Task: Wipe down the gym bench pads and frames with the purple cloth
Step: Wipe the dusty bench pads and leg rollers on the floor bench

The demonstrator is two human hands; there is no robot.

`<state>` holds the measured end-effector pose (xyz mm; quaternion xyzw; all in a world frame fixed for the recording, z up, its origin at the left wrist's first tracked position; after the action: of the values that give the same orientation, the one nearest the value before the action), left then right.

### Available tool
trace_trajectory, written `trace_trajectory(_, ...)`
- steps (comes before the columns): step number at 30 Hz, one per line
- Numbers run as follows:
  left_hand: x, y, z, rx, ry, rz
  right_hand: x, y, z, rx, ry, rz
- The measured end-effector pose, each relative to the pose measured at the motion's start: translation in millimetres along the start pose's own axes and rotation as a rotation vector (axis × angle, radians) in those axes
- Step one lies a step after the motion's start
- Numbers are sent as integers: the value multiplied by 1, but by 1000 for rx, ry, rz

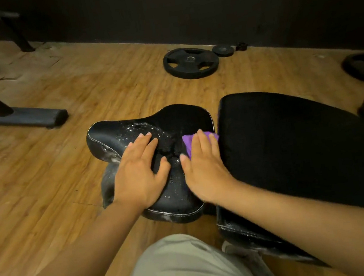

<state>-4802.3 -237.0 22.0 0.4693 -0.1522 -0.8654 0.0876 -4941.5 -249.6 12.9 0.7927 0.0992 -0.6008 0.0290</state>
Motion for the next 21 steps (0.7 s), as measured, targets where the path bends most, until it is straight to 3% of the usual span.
trace_trajectory(4, 1, 0, -3, -4, -11, -22, 8, -53, -23, -145, -92, 10)
trace_trajectory(13, 1, -1, -2, 11, -19, -31, -5, 39, -1, 285, 8, 74)
trace_trajectory(18, 1, 0, -5, 11, -27, -37, 19, -33, -23, 234, 105, 119)
trace_trajectory(21, 0, 1, -6, 41, -47, -69, 35, -74, -49, 172, 89, 263)
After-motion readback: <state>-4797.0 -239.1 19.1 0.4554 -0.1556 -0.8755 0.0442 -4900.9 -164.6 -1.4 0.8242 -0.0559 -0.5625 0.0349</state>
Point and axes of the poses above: each hand's wrist, its own y-axis towards the middle knuckle, its own x-axis out of the palm, z = x × y, the point moved 8 cm from there along y, towards the middle knuckle, and after that the axes turned 7 degrees about -y, right-handed, at the moved point
